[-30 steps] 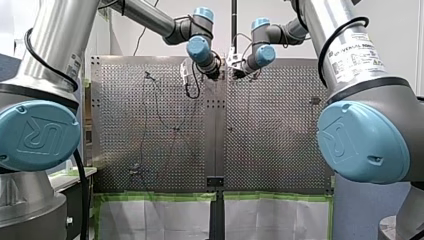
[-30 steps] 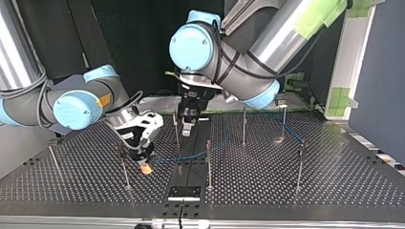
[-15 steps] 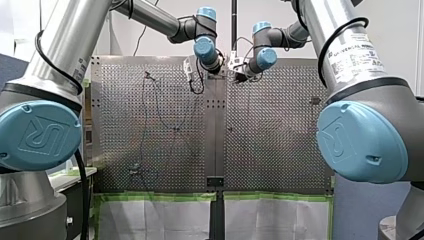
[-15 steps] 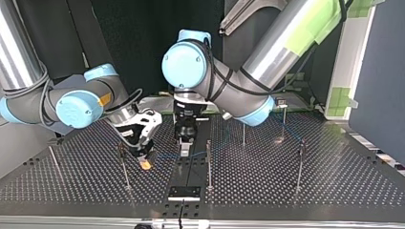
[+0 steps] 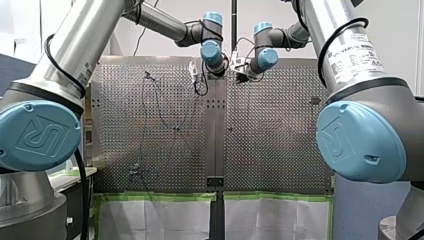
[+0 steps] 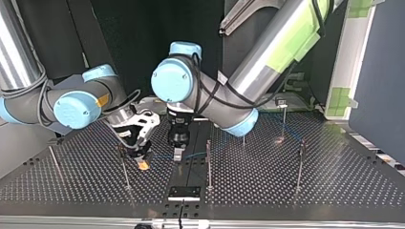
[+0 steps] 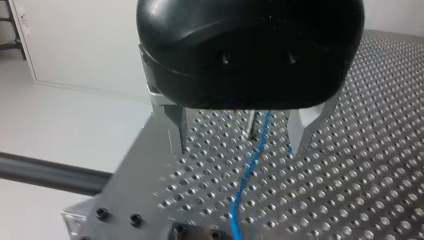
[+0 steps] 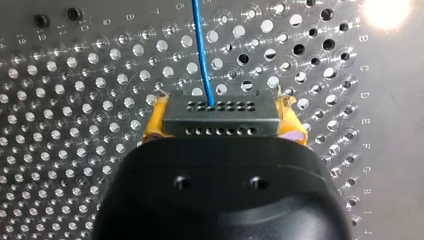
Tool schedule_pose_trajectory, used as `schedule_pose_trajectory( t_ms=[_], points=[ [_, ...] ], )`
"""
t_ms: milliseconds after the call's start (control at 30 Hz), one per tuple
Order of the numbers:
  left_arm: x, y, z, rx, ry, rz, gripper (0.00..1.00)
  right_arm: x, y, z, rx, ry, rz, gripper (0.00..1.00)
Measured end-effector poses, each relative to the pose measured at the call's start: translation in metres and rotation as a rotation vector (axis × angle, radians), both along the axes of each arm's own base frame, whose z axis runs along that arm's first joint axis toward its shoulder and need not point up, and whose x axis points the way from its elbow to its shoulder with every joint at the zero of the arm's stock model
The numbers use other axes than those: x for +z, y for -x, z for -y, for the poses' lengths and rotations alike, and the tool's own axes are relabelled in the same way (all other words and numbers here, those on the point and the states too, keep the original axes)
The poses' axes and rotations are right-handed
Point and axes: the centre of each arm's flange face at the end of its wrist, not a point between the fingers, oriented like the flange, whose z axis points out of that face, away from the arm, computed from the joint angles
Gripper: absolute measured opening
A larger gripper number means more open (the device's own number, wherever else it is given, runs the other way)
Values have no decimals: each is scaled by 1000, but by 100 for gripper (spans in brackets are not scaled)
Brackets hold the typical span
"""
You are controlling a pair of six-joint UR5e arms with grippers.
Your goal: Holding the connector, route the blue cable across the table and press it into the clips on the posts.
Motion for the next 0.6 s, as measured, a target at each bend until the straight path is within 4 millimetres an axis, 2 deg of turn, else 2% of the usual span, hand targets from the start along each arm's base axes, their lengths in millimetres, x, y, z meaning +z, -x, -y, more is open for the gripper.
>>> schedule_pose_trajectory(
  t_ms=[267, 433, 600],
  points=[
    [-5, -8, -1, 13, 0, 4, 100, -1, 1, 1, -2, 0, 0, 0],
    [-12, -27, -10, 32, 5, 15, 100, -1, 0, 1, 0, 1, 0, 0],
    [-31, -46, -10, 45, -4, 11, 100, -1, 0, 1, 1, 1, 1, 0]
  ],
)
